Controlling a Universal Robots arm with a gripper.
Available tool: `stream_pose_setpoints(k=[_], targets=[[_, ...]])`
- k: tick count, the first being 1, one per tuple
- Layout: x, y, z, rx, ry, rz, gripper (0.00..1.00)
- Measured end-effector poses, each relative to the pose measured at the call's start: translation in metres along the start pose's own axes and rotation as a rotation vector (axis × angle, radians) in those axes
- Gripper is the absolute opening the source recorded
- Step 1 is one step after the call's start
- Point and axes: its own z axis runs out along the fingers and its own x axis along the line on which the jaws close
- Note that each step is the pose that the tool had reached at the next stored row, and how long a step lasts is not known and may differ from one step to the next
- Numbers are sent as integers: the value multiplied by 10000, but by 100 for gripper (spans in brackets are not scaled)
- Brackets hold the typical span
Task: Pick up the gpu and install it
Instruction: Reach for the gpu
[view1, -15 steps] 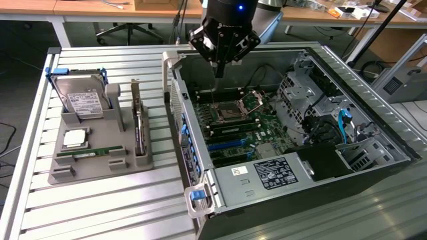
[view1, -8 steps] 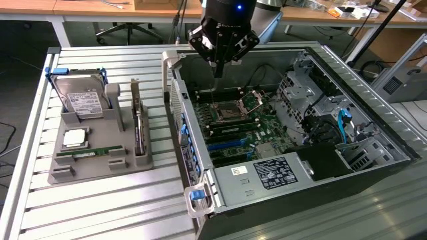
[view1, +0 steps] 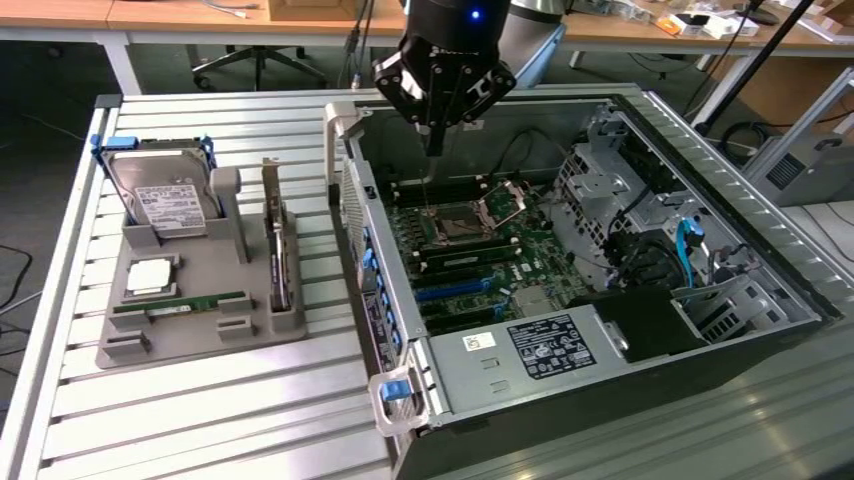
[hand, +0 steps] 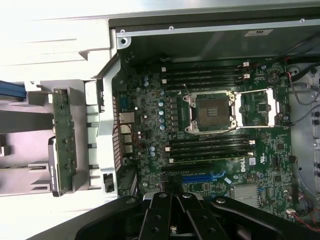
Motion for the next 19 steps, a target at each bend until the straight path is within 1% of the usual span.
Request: stream_pose_setpoints(k=[19], targets=[[57,-4,-1,-1,0,0,11]])
